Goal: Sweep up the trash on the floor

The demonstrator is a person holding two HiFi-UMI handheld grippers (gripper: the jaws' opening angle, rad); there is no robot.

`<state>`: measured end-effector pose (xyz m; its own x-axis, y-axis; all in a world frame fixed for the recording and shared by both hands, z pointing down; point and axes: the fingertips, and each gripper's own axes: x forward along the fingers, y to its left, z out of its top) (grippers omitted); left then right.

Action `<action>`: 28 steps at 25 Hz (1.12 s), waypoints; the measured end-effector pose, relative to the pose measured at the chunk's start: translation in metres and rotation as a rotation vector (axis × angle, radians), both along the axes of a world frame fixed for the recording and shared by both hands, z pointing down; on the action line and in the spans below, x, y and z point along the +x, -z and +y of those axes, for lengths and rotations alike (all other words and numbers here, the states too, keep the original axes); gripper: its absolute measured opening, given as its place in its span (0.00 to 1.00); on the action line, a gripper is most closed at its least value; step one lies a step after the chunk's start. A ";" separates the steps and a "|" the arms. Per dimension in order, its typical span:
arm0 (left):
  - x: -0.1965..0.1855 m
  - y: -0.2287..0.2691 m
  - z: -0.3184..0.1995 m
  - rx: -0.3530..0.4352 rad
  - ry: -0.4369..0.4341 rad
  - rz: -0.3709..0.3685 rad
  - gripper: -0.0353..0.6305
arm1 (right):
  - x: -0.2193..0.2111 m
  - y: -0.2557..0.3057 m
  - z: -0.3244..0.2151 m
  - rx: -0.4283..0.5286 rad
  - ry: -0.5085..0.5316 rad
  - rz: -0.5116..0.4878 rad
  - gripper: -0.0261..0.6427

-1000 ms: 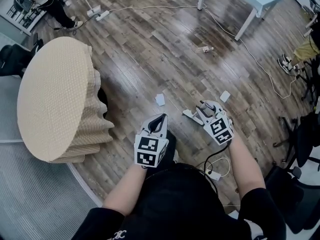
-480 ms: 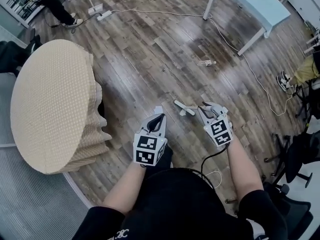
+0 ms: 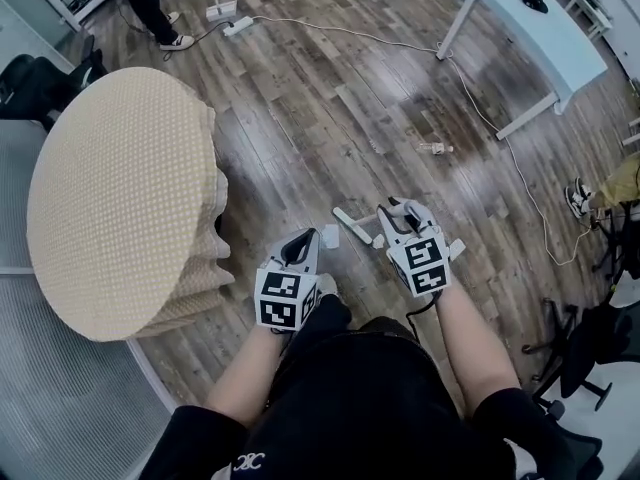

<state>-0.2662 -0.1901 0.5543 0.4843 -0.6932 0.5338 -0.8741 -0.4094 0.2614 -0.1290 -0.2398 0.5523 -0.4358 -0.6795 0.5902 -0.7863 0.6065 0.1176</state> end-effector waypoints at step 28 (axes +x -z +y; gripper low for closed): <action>0.087 -0.011 -0.019 -0.044 -0.110 -0.064 0.05 | 0.188 -0.108 0.024 -0.182 -0.695 -0.195 0.19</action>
<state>-0.1794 -0.2088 0.5652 0.5203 -0.6130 0.5946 -0.8399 -0.4933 0.2264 0.0590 -0.2154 0.6602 -0.0498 -0.7358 0.6754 -0.9921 -0.0415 -0.1183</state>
